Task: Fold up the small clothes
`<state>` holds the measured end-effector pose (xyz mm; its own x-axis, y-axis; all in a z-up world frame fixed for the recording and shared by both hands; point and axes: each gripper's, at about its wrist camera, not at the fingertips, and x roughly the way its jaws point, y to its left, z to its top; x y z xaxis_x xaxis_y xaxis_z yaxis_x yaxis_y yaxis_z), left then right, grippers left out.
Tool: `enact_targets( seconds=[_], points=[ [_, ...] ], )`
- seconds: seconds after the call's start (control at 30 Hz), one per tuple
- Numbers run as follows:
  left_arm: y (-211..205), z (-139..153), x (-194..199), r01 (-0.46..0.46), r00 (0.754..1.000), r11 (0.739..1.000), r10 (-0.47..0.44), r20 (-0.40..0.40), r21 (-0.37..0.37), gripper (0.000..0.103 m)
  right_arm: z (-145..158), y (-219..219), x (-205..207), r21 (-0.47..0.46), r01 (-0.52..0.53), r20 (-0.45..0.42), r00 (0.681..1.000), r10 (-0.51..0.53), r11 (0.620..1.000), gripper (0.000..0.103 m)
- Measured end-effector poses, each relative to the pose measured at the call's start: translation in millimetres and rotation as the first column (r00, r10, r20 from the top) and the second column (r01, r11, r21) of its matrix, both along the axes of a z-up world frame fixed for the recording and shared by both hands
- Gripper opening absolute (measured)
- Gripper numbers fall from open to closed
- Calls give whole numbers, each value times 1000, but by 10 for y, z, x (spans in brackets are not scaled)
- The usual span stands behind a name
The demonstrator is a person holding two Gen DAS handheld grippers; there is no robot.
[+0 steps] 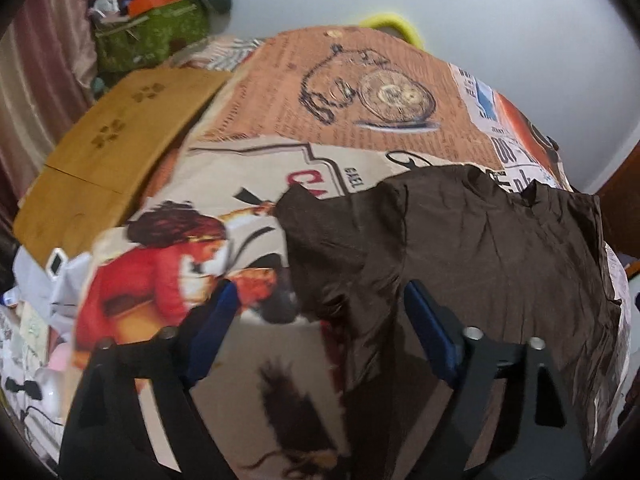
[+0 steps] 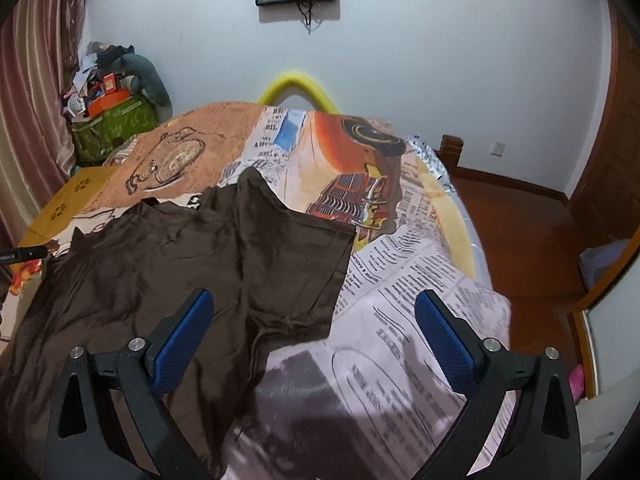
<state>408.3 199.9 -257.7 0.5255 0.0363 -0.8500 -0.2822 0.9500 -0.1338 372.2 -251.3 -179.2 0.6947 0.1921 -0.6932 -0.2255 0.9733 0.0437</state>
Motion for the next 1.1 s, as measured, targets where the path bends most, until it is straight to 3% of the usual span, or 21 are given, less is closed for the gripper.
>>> enact_targets(
  seconds=[0.03,0.1,0.17,0.4,0.47,0.53,0.63,0.73,0.83,0.93,1.03,1.1],
  points=[
    [-2,-49,46,4,1000,1000,-5,-21,-11,51,-26,-4,48,5,-3,-8,1000,3,1000,94],
    [-18,-125,103,12,998,999,-15,-59,-50,39,-66,-4,127,20,-8,-16,1000,9,1000,92],
    [-18,-158,115,15,998,997,-19,-52,-81,38,-90,-28,183,37,-13,-21,1000,14,999,92],
    [55,-187,244,4,999,996,-8,-41,-88,38,-183,-157,376,132,1,-70,997,8,991,80],
    [42,-216,308,15,999,1000,-16,-41,-19,37,-181,-196,374,157,8,-73,997,3,988,80],
    [-7,-245,359,35,997,997,-30,-69,74,13,-168,-237,357,165,13,-74,997,-1,986,80],
    [-71,-193,379,59,997,991,-52,-60,121,13,-135,-288,340,161,18,-69,998,-7,987,79],
    [-212,43,376,87,996,981,-89,4,173,10,-77,-331,306,152,25,-56,998,-16,988,79],
    [-518,359,351,162,978,955,-189,86,248,10,-17,-385,290,159,32,-48,999,-25,987,79],
    [-936,562,274,280,931,907,-336,140,315,10,37,-396,268,161,34,-40,999,-28,986,79],
    [-1365,537,213,416,875,847,-472,106,332,10,67,-391,234,166,29,-39,999,-23,986,79],
    [-1568,432,197,480,851,814,-522,51,329,10,74,-380,210,165,22,-37,999,-17,986,79]
  ],
)
